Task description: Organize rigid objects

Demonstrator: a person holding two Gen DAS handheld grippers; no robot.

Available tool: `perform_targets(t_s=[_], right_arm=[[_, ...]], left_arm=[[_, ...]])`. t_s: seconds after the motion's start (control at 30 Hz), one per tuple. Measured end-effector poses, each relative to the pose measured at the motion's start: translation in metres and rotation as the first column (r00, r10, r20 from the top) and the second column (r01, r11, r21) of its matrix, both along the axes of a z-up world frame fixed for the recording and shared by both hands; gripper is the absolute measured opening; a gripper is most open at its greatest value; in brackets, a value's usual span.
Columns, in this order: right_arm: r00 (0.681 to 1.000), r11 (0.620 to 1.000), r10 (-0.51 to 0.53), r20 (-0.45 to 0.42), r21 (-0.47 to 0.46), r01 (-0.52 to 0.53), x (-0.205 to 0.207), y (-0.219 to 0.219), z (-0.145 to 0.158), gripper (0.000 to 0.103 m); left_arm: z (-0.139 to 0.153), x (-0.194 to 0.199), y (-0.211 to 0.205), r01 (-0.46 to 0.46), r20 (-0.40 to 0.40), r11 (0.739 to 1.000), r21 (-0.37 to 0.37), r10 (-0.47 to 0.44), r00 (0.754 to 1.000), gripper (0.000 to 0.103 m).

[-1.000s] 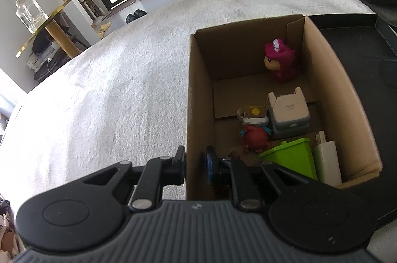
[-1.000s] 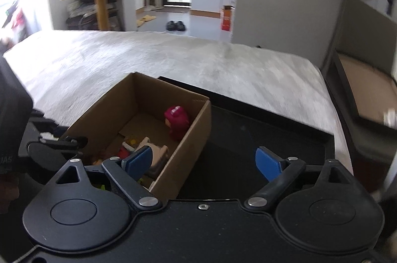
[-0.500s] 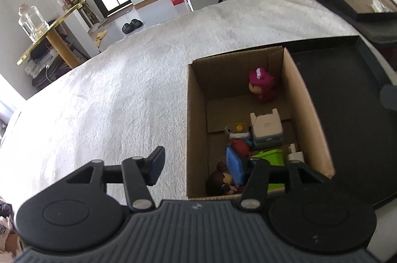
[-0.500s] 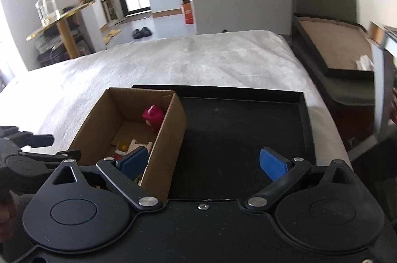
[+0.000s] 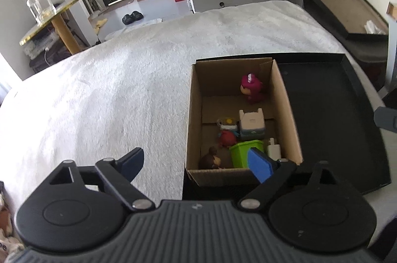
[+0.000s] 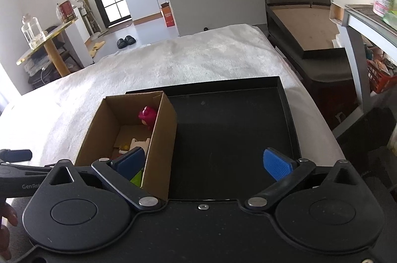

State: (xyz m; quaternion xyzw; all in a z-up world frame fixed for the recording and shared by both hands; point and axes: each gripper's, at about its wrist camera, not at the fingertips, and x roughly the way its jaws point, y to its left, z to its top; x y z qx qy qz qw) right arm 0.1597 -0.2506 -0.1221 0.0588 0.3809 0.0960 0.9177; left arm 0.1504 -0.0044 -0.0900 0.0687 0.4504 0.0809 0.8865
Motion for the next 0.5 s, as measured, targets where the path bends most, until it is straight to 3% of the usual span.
perform_targets(t_s=[0.2, 0.3, 0.5], right_arm=[[1.000, 1.000, -0.015, -0.016, 0.015, 0.015, -0.008, -0.004, 0.007, 0.103], [1.000, 1.000, -0.012, -0.007, 0.015, 0.012, -0.015, -0.004, 0.015, 0.103], [1.000, 0.998, -0.019, 0.005, 0.053, 0.018, -0.029, -0.008, 0.031, 0.103]], left_arm=[[0.017, -0.014, 0.002, 0.013, 0.019, 0.999, -0.035, -0.012, 1.000, 0.093], [0.026, -0.019, 0.005, 0.012, 0.013, 0.995, -0.095, -0.011, 1.000, 0.094], [0.048, -0.035, 0.008, 0.021, 0.059, 0.995, -0.102, -0.015, 0.998, 0.094]])
